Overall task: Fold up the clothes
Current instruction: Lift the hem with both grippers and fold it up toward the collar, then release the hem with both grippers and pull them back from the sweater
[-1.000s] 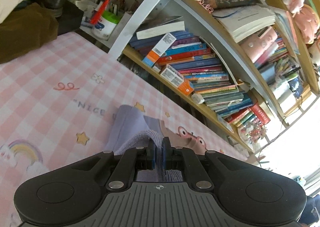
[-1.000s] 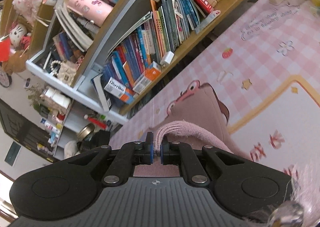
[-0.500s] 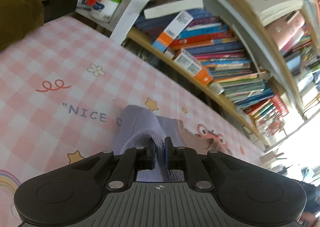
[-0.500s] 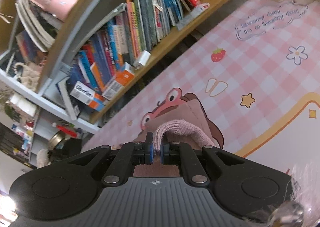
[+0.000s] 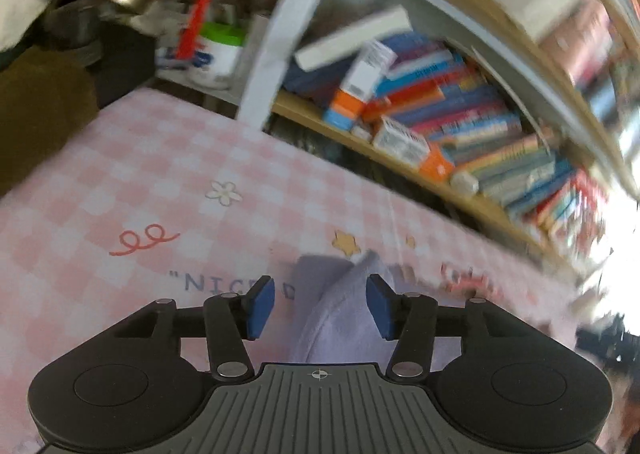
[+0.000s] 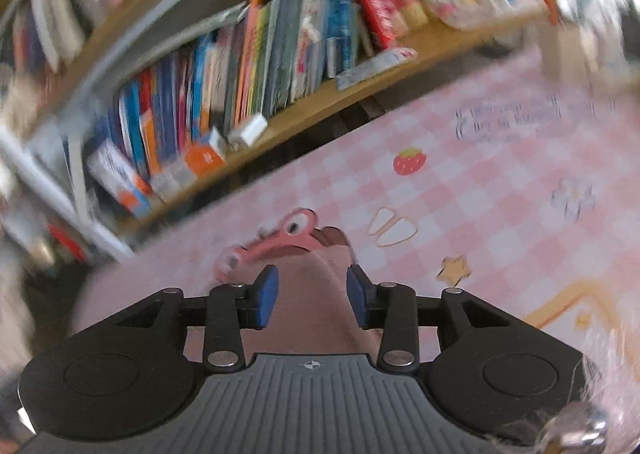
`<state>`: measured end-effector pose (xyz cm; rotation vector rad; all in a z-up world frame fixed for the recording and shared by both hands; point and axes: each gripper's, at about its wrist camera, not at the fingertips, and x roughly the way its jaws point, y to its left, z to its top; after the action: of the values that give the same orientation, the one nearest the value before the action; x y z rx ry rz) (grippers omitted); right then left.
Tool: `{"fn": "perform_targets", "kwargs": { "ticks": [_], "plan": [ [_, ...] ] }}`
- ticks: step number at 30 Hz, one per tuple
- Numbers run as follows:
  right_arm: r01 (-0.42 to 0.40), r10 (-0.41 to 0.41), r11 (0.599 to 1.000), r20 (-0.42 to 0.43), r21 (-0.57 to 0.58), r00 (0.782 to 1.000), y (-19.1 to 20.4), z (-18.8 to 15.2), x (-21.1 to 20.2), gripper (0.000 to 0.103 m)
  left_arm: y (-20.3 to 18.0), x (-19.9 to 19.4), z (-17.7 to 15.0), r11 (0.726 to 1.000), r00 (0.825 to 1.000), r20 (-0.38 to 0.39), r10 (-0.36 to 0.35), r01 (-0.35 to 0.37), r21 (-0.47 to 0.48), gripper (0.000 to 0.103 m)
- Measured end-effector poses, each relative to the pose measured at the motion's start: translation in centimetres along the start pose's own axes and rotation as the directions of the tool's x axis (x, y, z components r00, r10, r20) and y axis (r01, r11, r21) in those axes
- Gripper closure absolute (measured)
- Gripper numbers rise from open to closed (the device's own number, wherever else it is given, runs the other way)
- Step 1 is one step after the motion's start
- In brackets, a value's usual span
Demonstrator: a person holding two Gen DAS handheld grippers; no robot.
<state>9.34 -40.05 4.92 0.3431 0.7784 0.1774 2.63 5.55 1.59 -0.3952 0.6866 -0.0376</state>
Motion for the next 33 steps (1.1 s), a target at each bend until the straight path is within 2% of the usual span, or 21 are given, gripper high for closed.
{"fn": "perform_targets", "kwargs": {
  "ticks": [3,6,7,8,9,10,12,13,15,19,25,29,33],
  "plan": [
    [0.048,-0.053,0.988,-0.033,-0.149,0.998,1.4,-0.8,1.9,0.065,-1.6,1.4,-0.2,0.993,1.000,-0.001,0.001,-0.001,0.122,0.052],
    [0.078,-0.091,0.978,-0.057,-0.195,0.994,1.7,-1.2,3.7,0.065,-2.9,3.2,-0.3,0.975,1.000,-0.007,0.004,-0.002,0.220,0.054],
    [0.088,-0.103,0.974,-0.065,-0.209,0.993,1.8,-1.3,4.3,0.071,-3.2,3.6,-0.3,0.969,1.000,-0.006,0.000,0.002,0.245,0.056],
    [0.080,-0.096,0.975,-0.068,-0.207,0.993,1.8,-1.3,4.4,0.080,-3.5,4.0,-0.3,0.963,1.000,-0.005,-0.005,0.006,0.270,0.088],
    [0.070,-0.086,0.977,-0.071,-0.202,0.994,1.8,-1.2,4.5,0.098,-3.6,4.0,-0.1,0.964,1.000,0.008,-0.007,0.004,0.265,0.099],
    [0.060,-0.076,0.978,-0.073,-0.198,0.994,1.7,-1.2,4.5,0.098,-3.4,3.7,0.1,0.972,0.999,0.032,-0.007,-0.001,0.236,0.099],
    [0.044,-0.043,0.986,0.014,-0.160,0.999,1.7,-0.7,2.8,0.098,-2.5,3.3,0.6,0.986,0.997,0.071,0.001,-0.013,0.166,0.099],
    [0.048,-0.043,0.989,0.044,-0.136,0.998,1.6,-0.5,2.3,0.099,-2.2,3.7,0.6,0.988,0.998,0.066,0.015,-0.025,0.155,0.099],
    [0.080,-0.079,0.988,0.009,-0.130,0.997,1.3,-0.9,3.8,0.099,-1.9,5.1,0.3,0.983,0.998,0.027,0.049,-0.053,0.175,0.099],
    [0.129,-0.137,0.983,-0.054,-0.131,0.989,0.8,-1.8,6.6,0.098,-1.5,6.8,-0.3,0.979,0.997,-0.013,0.072,-0.068,0.190,0.098],
    [0.129,-0.138,0.982,-0.054,-0.136,0.989,0.6,-2.0,6.9,0.096,-0.9,7.2,-0.2,0.981,0.997,-0.037,0.065,-0.057,0.188,0.091],
    [0.134,-0.138,0.984,-0.033,-0.114,0.990,1.0,-1.7,5.6,0.085,-0.7,6.1,0.3,0.987,0.998,-0.030,0.062,-0.057,0.150,0.085],
    [0.122,-0.123,0.984,-0.005,-0.129,0.992,1.8,-2.8,2.5,0.075,-0.5,3.2,0.5,0.989,0.999,0.015,0.042,-0.043,0.140,0.084]
  ]
}}
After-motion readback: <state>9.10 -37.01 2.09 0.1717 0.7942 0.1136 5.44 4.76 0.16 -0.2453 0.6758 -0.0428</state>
